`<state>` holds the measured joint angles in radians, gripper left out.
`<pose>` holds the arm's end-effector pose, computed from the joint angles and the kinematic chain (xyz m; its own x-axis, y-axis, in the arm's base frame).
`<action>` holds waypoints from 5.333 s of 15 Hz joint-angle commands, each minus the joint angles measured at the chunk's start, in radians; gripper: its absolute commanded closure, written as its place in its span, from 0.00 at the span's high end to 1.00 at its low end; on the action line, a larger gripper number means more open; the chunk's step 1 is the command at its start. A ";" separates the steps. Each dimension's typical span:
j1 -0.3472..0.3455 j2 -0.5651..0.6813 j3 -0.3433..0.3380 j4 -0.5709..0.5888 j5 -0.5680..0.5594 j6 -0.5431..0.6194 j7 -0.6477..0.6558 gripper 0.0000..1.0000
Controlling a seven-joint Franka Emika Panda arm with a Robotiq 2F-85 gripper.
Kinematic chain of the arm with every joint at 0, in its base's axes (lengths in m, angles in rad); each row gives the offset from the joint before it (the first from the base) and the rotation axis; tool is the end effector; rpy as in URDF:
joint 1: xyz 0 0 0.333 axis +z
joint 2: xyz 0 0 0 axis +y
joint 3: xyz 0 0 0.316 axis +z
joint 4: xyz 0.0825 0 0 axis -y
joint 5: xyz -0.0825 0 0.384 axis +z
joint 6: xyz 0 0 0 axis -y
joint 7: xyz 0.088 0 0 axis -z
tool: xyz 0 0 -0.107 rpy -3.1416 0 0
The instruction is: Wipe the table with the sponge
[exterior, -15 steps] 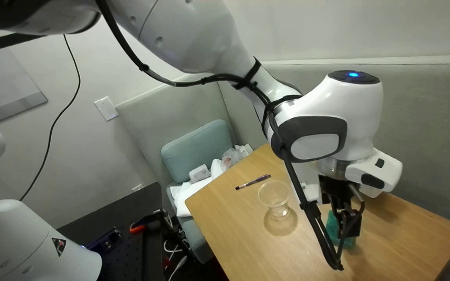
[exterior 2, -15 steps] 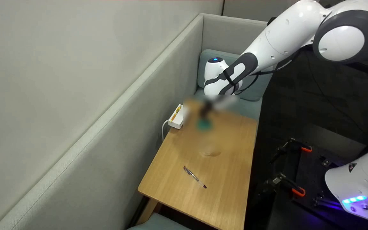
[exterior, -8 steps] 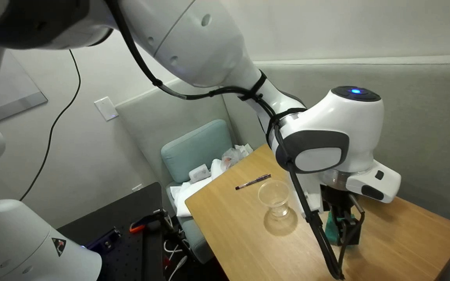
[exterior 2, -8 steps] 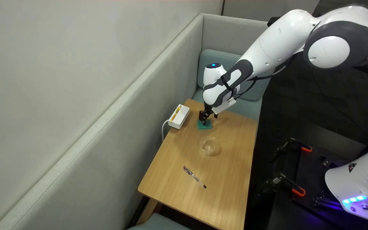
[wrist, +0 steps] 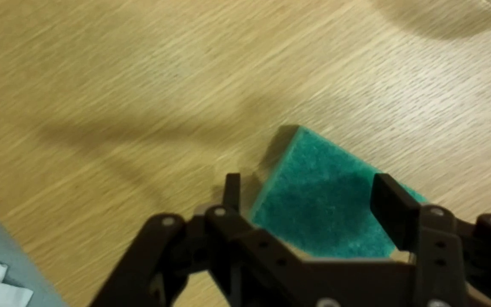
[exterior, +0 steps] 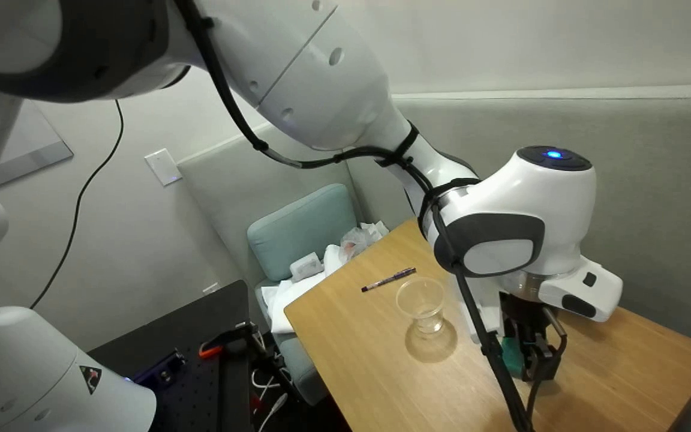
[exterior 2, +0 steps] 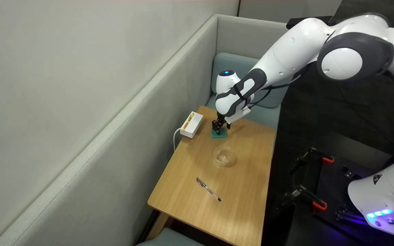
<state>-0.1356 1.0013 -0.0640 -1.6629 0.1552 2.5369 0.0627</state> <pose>0.6218 -0.1261 0.0145 0.9255 -0.3577 -0.1244 -0.3616 -0.9323 -0.0100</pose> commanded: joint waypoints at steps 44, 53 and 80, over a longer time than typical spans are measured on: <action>-0.112 -0.072 -0.033 -0.204 -0.048 -0.064 -0.109 0.02; -0.065 -0.048 0.056 -0.136 -0.071 -0.086 -0.156 0.02; -0.201 -0.166 -0.027 -0.193 0.070 -0.098 -0.074 0.02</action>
<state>-0.2806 0.9086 -0.1672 -1.8262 0.1513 2.3909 0.0347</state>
